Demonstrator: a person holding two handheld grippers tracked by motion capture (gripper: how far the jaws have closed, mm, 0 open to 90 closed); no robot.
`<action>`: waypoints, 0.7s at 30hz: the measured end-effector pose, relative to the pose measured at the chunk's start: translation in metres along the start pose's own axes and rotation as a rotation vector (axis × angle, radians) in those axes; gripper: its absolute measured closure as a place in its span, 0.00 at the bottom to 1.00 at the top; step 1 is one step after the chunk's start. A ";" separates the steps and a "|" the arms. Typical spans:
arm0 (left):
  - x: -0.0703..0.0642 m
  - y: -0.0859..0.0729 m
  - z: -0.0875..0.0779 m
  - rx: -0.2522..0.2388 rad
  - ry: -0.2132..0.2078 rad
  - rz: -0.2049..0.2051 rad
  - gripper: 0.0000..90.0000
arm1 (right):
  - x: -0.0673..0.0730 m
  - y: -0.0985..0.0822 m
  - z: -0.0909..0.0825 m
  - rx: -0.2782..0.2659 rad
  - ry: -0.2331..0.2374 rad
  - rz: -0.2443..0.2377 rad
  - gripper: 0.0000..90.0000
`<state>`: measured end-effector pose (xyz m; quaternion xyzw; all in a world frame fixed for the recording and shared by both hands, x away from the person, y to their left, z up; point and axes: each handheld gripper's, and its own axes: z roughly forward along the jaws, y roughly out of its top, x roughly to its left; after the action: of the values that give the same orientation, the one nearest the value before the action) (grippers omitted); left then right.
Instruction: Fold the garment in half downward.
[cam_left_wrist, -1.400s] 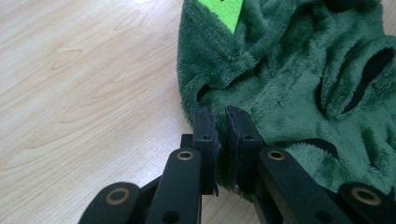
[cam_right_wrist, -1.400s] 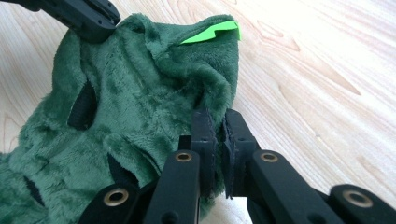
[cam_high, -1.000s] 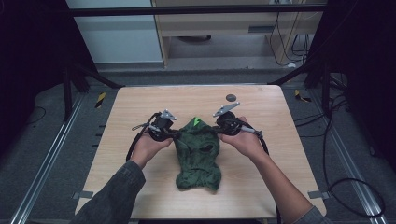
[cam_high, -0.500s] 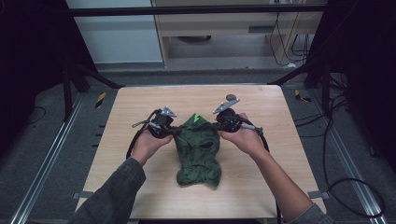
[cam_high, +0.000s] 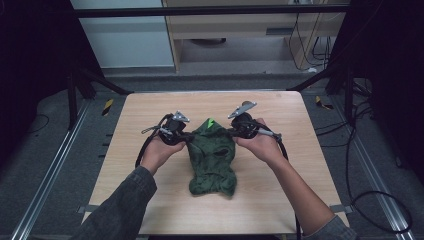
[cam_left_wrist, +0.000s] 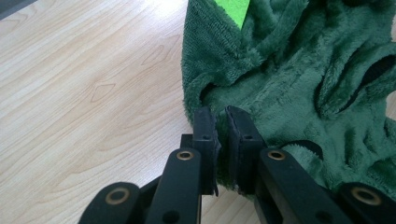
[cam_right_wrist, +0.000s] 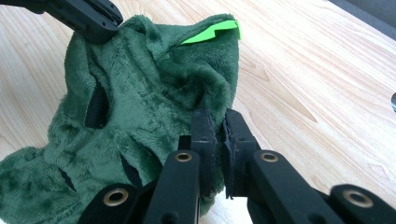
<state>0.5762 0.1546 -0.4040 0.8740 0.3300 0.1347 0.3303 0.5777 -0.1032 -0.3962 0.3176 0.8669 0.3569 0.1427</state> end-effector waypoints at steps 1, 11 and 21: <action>0.001 0.001 -0.001 -0.001 0.001 0.004 0.92 | 0.000 0.001 -0.001 0.002 -0.001 0.001 0.94; 0.003 0.006 -0.003 -0.012 0.020 0.003 0.92 | -0.002 0.006 -0.001 -0.012 -0.007 0.003 0.94; -0.004 0.003 -0.003 -0.010 0.042 0.039 0.92 | 0.001 0.001 0.000 -0.020 -0.012 -0.008 0.93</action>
<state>0.5731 0.1519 -0.4000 0.8755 0.3191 0.1612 0.3251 0.5776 -0.1023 -0.3957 0.3151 0.8635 0.3631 0.1526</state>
